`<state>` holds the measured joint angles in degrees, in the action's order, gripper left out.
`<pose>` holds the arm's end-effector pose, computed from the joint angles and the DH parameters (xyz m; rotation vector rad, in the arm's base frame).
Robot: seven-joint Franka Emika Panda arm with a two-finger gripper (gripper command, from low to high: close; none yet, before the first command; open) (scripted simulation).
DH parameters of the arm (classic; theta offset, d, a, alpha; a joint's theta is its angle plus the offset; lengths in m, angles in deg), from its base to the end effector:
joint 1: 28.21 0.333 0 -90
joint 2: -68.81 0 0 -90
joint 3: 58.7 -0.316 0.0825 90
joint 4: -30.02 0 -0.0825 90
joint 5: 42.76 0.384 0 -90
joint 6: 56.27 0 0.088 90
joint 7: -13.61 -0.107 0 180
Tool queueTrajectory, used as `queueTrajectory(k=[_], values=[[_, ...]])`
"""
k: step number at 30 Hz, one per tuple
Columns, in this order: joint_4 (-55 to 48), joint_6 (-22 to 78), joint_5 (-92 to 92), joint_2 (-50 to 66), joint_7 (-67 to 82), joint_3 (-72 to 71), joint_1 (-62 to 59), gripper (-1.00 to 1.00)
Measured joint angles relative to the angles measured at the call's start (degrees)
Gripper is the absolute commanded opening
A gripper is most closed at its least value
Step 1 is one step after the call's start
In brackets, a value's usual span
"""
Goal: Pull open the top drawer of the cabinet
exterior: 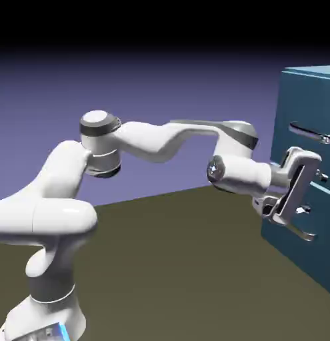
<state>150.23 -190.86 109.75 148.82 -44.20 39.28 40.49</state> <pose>0.5812 -0.0968 0.4296 -0.5470 1.6933 -0.6653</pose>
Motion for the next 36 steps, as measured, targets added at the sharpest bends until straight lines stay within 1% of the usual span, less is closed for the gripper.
queueTrajectory(k=[3,5,10,11,13,26,35,36], values=[[-2.0,1.93,7.47,5.52,-0.75,4.8,3.33,0.0],[-2.27,2.19,8.49,6.27,-0.85,5.45,3.79,0.0],[-12.65,-1.46,9.08,6.08,-2.18,4.17,-2.96,0.0],[-13.64,-1.81,9.14,6.07,-2.31,4.05,-3.61,-1.0],[-13.65,-1.81,9.14,6.07,-2.31,4.05,-3.61,-1.0],[13.33,7.07,6.76,7.25,0.56,8.3,14.58,-1.0],[32.02,11.11,1.84,10.1,0.96,13.58,29.28,-1.0],[33.76,11.33,1.16,10.55,0.88,14.21,30.79,1.0]])
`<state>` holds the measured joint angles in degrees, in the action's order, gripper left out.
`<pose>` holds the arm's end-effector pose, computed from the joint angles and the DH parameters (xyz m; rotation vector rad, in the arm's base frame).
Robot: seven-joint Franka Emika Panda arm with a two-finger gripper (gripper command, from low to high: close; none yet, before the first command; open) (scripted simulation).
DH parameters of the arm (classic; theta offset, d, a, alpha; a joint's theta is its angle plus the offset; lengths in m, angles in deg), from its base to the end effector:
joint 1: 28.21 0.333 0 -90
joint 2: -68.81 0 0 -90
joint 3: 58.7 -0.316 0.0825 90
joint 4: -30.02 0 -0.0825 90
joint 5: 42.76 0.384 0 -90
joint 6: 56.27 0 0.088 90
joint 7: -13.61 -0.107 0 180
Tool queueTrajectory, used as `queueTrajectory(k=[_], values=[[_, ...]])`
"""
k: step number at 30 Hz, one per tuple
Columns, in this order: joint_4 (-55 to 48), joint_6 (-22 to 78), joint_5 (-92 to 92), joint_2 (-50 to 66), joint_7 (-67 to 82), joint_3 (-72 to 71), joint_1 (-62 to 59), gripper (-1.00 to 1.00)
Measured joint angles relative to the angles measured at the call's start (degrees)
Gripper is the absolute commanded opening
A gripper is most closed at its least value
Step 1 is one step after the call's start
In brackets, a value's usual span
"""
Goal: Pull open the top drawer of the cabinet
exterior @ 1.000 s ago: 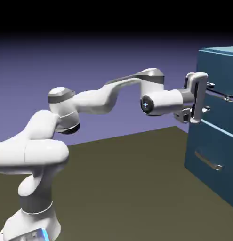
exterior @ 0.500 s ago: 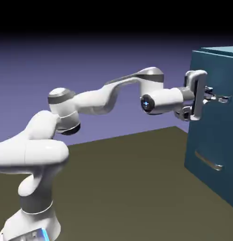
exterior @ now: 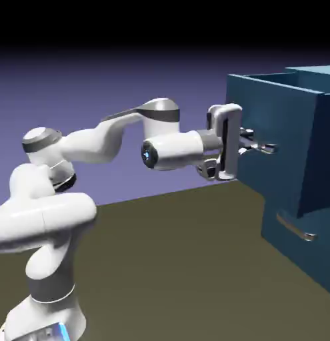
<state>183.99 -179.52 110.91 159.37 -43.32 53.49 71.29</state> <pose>0.4026 -0.0280 0.4743 -0.6134 1.4786 -0.6135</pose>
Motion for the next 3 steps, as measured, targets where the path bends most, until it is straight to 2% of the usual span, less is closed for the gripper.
queueTrajectory(k=[3], values=[[2.07,0.12,-1.25,0.67,-0.29,0.86,1.96,1.0]])
